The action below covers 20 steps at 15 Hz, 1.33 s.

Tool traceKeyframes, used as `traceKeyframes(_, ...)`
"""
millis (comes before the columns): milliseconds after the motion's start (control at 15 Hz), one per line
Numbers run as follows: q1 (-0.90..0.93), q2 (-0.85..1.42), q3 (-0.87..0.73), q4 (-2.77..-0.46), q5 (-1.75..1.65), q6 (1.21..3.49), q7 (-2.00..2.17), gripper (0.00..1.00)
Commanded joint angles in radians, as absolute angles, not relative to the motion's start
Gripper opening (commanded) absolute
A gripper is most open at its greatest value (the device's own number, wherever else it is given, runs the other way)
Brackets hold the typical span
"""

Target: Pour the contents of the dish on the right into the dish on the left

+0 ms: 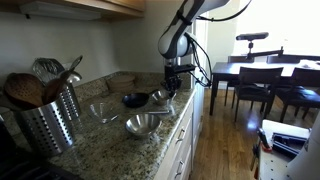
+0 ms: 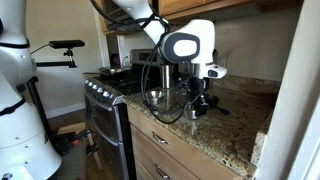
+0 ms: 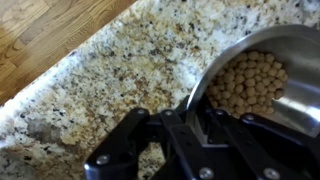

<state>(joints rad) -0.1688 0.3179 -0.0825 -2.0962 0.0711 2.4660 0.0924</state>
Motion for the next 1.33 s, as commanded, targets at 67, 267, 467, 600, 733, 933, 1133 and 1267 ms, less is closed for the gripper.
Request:
traceKeyframes(67,-0.161,0.307,-0.095,-2.097,0.081,2.464,0.071,0.08)
traceKeyframes(267,-0.162,0.297,-0.099,-2.099,0.076,2.459,0.070,0.08)
traceKeyframes(467,-0.160,0.267,-0.105,-2.108,0.066,2.458,0.064,0.07)
traceKeyframes(600,-0.156,0.237,-0.107,-2.113,0.050,2.450,0.059,0.07)
traceKeyframes(733,-0.155,0.214,-0.106,-2.116,0.043,2.448,0.048,0.07)
traceKeyframes(933,-0.157,0.191,-0.102,-2.116,0.047,2.441,0.022,0.07)
traceKeyframes(1133,-0.156,0.165,-0.091,-2.123,0.055,2.432,-0.022,0.07)
traceKeyframes(1267,-0.149,0.143,-0.083,-2.130,0.047,2.415,-0.052,0.06)
